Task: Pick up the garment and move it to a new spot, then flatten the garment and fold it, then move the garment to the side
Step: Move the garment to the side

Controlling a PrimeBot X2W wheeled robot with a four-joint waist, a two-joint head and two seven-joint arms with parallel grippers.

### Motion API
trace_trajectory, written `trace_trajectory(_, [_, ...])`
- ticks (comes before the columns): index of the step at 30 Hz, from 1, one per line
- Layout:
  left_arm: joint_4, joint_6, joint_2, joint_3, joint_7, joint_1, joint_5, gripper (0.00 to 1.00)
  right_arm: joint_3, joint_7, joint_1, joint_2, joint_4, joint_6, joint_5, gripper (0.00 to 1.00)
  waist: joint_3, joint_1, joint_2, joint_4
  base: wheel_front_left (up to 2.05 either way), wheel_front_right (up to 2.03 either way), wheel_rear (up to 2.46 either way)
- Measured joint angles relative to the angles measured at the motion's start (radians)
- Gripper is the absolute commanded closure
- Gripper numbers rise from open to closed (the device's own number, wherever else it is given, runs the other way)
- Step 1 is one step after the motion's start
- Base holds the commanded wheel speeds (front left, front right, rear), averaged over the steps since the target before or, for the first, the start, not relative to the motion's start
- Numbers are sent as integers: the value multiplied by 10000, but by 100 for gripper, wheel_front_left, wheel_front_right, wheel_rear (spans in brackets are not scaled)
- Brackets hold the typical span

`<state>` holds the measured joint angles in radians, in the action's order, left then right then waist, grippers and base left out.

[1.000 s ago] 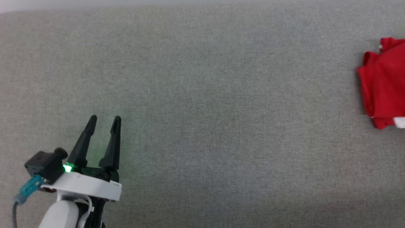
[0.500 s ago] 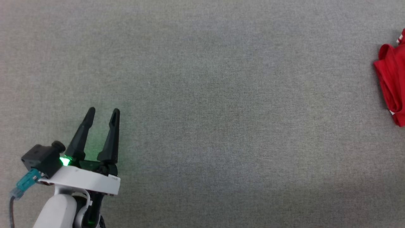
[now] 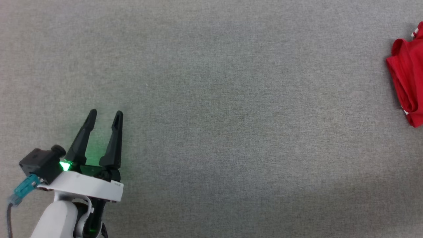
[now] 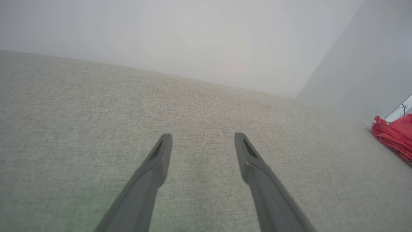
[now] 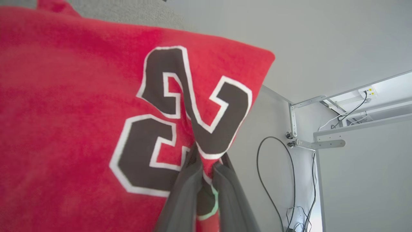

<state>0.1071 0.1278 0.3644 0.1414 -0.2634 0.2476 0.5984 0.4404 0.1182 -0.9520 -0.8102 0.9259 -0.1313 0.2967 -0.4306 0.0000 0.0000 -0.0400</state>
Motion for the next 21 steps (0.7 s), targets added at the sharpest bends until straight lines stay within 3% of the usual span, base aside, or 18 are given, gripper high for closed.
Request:
trace_trajectory(3, [29,0,15,38,0,13,2,0,-8,-265,-157,127,288,0,-29,75,6,0,0,-43,0,0,0])
trace_trajectory(5, [59,0,29,56,0,28,2,0,-42,-408,-221,196,481,0,-71,51,39,0,0,-63,0,0,0])
trace_trajectory(7, [90,0,33,77,0,31,6,0,-42,-514,-300,242,639,0,-176,3,102,0,0,-78,0,0,0])
trace_trajectory(21, [318,0,-33,79,0,-452,125,0,58,-1822,-394,947,1060,0,-138,0,1224,0,0,-76,0,0,0])
